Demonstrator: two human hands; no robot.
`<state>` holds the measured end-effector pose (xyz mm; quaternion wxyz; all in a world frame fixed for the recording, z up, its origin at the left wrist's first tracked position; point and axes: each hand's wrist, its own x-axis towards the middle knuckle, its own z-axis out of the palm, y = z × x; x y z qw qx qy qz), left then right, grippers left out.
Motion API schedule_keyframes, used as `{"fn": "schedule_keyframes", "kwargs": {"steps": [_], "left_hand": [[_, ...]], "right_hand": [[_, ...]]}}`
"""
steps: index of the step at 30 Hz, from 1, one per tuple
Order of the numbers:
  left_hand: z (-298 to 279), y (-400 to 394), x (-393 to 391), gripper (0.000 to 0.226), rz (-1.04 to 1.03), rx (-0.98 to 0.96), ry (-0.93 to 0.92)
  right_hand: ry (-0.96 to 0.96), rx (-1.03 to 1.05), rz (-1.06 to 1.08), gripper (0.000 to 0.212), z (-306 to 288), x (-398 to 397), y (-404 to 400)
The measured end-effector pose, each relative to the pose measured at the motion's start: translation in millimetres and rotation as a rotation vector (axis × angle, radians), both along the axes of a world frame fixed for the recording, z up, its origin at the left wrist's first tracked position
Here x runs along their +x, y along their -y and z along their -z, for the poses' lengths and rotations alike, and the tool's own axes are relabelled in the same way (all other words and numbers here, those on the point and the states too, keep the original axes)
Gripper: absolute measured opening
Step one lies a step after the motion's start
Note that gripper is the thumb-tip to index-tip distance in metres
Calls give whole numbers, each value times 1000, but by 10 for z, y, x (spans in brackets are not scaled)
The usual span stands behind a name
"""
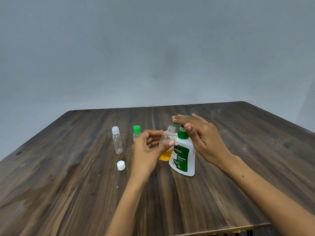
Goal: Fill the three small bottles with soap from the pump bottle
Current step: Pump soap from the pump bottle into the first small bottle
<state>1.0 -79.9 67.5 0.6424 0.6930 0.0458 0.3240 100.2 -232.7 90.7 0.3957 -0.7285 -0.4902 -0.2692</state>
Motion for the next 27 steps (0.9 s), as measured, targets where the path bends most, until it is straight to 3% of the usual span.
{"fn": "schedule_keyframes", "kwargs": {"steps": [27], "left_hand": [[22, -2, -19, 46, 6, 9, 8]], "right_hand": [[-24, -18, 10, 71, -31, -11, 8]]}}
